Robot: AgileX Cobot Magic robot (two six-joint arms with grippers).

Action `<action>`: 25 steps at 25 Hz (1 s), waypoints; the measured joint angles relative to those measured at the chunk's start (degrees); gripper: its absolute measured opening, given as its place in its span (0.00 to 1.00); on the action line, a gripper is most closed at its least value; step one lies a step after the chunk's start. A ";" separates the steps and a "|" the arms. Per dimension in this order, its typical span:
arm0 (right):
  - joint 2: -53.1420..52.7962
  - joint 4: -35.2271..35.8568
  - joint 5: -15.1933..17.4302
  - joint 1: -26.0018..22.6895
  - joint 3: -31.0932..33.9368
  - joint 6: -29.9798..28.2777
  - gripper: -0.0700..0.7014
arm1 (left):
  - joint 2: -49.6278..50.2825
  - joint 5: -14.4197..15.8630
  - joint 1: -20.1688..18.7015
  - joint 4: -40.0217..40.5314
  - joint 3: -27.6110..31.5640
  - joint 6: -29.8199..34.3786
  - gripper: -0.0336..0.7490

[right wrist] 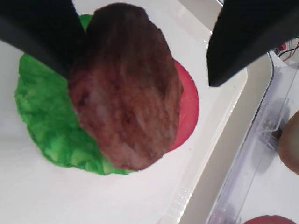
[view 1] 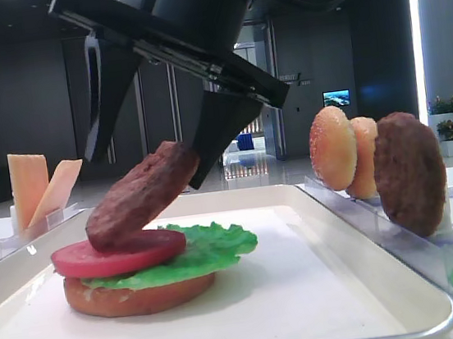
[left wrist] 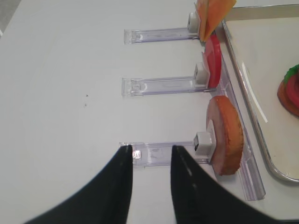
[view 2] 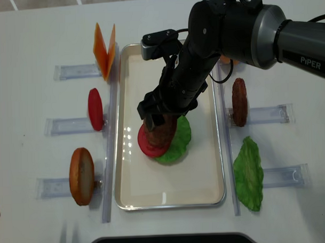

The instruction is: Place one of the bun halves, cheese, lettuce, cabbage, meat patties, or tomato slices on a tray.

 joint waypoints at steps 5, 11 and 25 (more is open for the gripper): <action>0.00 -2.16 0.73 0.00 0.00 1.65 0.81 | 0.00 0.00 0.00 0.00 0.00 0.00 0.32; 0.00 -6.18 2.50 0.00 0.00 3.74 0.84 | 0.00 0.00 0.00 0.00 0.00 0.00 0.32; -1.68 -12.09 5.58 0.00 -0.52 9.93 0.84 | 0.00 0.00 0.00 0.00 0.00 0.00 0.32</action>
